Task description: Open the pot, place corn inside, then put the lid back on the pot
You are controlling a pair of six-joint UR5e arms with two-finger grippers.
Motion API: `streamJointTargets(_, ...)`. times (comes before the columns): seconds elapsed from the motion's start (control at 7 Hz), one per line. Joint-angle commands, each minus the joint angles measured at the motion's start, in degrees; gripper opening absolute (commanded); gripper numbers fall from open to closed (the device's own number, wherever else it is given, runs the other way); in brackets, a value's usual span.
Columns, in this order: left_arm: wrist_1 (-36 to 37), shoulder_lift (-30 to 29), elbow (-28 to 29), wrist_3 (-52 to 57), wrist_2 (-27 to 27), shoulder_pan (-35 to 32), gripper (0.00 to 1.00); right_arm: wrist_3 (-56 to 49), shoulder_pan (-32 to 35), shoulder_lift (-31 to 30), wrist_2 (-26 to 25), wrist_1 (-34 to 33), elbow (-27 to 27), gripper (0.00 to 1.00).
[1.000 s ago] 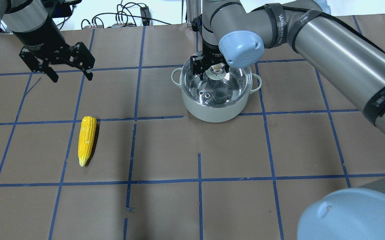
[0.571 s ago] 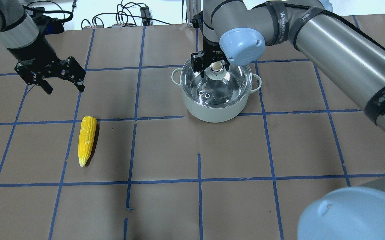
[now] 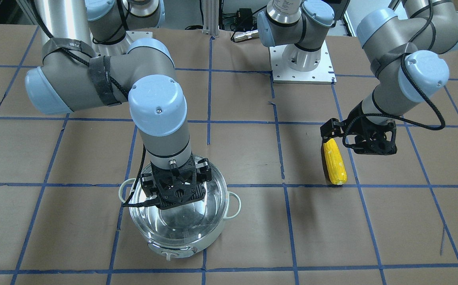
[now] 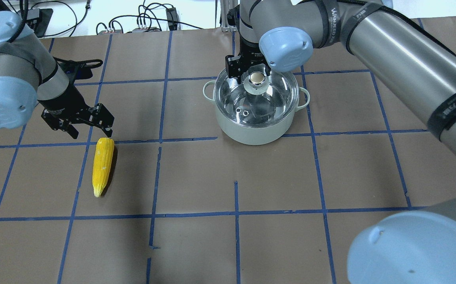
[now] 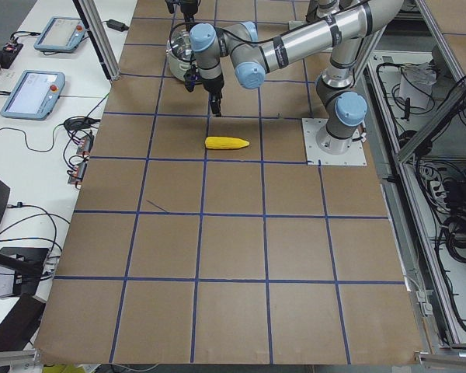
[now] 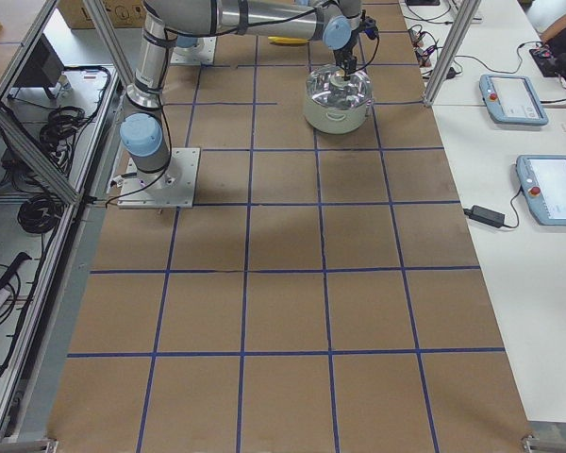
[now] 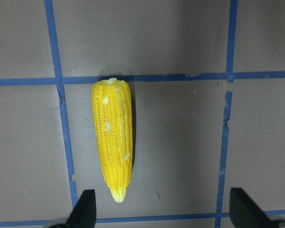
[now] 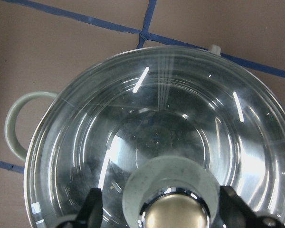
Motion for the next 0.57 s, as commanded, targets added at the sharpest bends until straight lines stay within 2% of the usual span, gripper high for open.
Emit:
streamJointTargets(0.0,1.26,-0.23,-2.50,0.03,0.10,0.29,0.99,-0.13,0.20,0.22,0.00,-0.25,0.47,0.86)
streamJointTargets(0.14,1.61,-0.24,-3.81,-0.05,0.11,0.30,0.99,-0.13,0.20,0.13,0.00,-0.25,0.47,0.72)
streamJointTargets(0.29,3.27,-0.32,-5.13,-0.05,0.02,0.30,0.99,-0.22,0.12,0.13,0.09,-0.07,0.47,0.67)
streamJointTargets(0.43,3.81,-0.32,-5.84,-0.05,0.10,0.30,0.99,-0.40,0.03,0.21,0.17,0.02,0.47,0.66)
